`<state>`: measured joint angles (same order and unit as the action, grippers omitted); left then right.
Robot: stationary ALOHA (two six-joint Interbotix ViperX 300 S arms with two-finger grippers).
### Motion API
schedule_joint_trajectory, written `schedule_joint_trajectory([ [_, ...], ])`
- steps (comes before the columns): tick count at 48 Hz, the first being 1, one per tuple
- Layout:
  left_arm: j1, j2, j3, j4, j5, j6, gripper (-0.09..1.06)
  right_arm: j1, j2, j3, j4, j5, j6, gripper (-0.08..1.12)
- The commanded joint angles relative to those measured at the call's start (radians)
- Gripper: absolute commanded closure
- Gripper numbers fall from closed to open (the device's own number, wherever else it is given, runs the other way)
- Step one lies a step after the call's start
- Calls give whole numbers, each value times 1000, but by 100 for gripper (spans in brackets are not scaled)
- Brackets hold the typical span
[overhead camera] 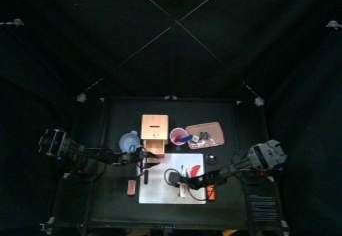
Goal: Place sushi on board then cut the sushi with the knife then place the pieces on the plate
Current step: Place the 4 sushi pieces on the plate
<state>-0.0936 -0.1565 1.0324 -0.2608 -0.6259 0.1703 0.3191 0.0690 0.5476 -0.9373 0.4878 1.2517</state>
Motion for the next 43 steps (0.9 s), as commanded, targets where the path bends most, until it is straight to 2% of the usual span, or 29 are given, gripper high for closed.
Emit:
schedule_joint_trajectory([
  [1, 3, -5, -20, 2, -6, 0, 23, -9, -143, 46, 0, 216, 2, 43],
  [8, 3, -5, -21, 2, -6, -2, 23, -58, -261, 158, 51, 420, 3, 43],
  [14, 3, -3, -21, 2, -5, -2, 23, -158, -337, 249, 112, 433, 2, 43],
  [19, 3, -3, -21, 2, -5, -2, 23, -249, -380, 307, 112, 413, 0, 43],
  [28, 3, -3, -20, 2, -5, 0, 23, -448, -449, 405, 66, 296, -52, 43],
  [35, 3, -3, -20, 2, -5, -2, 23, -630, -479, 449, 95, 166, -98, 44],
  [43, 3, -3, -20, 2, -5, 0, 23, -742, -494, 468, 87, -15, -103, 43],
])
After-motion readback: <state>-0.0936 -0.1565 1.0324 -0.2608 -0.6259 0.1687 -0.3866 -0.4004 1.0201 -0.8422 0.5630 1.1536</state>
